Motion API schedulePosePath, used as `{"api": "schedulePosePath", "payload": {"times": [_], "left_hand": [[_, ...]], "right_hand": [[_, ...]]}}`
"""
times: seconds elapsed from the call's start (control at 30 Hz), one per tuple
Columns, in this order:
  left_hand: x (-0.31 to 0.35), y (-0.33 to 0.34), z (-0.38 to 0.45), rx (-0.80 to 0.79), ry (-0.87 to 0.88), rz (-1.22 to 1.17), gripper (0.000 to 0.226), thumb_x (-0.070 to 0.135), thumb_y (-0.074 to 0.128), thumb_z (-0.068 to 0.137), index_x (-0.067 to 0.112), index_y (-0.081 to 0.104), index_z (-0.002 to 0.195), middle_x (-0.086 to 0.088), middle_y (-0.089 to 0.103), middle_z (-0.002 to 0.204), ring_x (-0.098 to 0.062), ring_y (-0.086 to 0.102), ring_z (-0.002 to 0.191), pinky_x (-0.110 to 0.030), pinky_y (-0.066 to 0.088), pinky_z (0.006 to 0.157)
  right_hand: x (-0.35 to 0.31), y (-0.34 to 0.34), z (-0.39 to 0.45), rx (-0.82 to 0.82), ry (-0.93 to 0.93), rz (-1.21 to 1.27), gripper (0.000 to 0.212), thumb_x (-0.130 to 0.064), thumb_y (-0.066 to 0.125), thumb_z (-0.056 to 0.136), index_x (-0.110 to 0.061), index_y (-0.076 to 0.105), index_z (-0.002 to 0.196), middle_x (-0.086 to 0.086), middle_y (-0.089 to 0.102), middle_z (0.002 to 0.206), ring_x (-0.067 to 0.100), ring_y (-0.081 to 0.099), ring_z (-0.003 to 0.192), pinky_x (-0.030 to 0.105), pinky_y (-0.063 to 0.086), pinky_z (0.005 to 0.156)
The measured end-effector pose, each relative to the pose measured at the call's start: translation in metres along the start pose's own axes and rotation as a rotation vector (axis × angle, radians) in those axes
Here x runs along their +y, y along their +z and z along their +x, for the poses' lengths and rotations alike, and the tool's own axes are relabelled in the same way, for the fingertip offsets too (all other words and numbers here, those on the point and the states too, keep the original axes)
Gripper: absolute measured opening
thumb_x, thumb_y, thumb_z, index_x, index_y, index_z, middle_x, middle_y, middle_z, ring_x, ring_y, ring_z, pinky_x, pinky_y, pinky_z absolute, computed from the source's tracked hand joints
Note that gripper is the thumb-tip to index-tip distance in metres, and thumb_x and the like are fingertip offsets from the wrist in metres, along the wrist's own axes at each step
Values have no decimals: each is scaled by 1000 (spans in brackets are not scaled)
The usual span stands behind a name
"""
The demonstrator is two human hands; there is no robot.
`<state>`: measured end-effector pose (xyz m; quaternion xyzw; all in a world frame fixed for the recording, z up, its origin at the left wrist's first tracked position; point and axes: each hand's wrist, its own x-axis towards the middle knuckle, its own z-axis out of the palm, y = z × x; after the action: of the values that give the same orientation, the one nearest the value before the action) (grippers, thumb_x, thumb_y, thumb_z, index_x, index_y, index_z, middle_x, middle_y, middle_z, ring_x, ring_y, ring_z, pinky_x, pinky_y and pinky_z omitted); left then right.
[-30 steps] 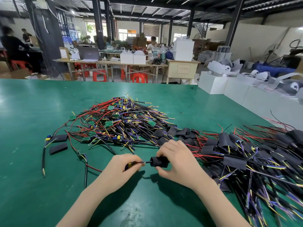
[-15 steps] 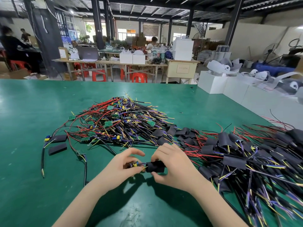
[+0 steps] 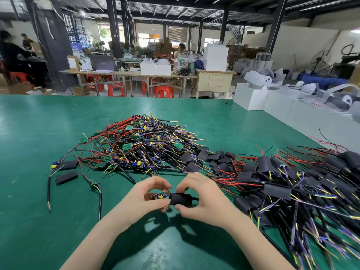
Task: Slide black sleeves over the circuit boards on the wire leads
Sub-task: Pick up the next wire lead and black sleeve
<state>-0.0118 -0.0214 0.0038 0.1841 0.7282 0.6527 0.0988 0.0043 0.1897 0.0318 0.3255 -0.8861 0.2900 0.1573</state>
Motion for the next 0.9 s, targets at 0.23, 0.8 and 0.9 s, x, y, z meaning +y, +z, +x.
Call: {"api": "schedulePosePath", "payload": {"times": [0.23, 0.8, 0.9], "left_hand": [[0, -7, 1, -56, -75, -54, 35, 5, 70, 74, 5, 61, 108, -9, 67, 106, -28, 70, 87, -33, 54, 85], [2, -15, 2, 74, -166, -183, 16, 2, 74, 77, 0, 68, 92, -21, 72, 82, -22, 69, 69, -20, 53, 63], [3, -14, 1, 61, -158, -187, 25, 12, 79, 68, 1, 69, 88, -20, 72, 81, -23, 69, 71, -21, 54, 63]], "right_hand": [[5, -2, -1, -5, 69, 109, 20, -21, 77, 70, -20, 63, 85, -8, 60, 85, 4, 53, 82, 22, 43, 71], [4, 4, -2, 77, -24, 19, 31, -28, 78, 77, -16, 68, 104, -7, 64, 101, 9, 60, 92, 15, 47, 75], [5, 4, -2, 100, -50, -85, 38, -31, 79, 76, -16, 71, 109, -3, 67, 103, 16, 64, 93, 30, 54, 78]]}}
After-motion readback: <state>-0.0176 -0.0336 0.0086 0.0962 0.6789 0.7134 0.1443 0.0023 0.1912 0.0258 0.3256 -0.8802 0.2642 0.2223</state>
